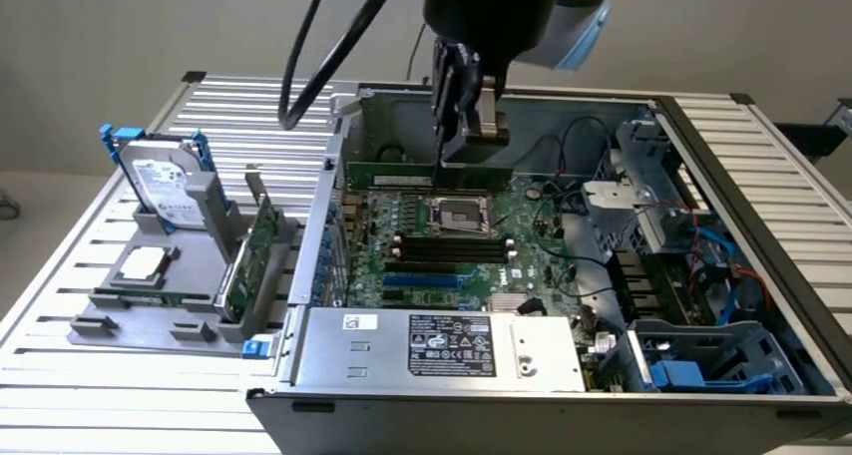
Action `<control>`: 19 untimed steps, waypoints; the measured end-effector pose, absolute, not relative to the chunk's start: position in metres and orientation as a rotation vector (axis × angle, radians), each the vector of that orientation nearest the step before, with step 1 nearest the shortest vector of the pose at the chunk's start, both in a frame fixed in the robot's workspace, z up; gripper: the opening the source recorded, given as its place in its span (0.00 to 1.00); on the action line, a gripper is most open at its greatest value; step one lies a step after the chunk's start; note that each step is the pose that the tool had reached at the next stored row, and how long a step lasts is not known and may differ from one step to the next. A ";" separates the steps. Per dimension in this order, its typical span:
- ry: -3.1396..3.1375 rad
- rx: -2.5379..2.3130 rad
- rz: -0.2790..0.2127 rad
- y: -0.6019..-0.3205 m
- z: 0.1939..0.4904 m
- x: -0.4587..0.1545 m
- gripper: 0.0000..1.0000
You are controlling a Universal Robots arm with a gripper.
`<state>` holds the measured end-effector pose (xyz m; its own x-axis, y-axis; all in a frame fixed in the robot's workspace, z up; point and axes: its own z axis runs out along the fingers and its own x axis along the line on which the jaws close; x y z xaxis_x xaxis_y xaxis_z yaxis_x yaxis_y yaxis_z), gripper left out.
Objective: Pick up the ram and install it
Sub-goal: 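Pick up the ram and move it above insertion slot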
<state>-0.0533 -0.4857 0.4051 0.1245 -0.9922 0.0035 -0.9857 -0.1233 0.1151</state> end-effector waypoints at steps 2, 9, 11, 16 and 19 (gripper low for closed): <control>-2.018 2.287 -0.112 -0.479 0.403 -0.046 0.14; -2.018 2.287 -0.112 -0.461 0.393 -0.029 0.14; -2.019 2.286 -0.112 -0.458 0.390 -0.026 0.14; -2.024 2.282 -0.112 -0.452 0.382 -0.021 0.14; -2.024 2.282 -0.112 -0.445 0.377 -0.020 0.14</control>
<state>-0.0201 -0.4450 0.3766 0.1194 -0.9928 0.0042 -0.9863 -0.1181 0.1153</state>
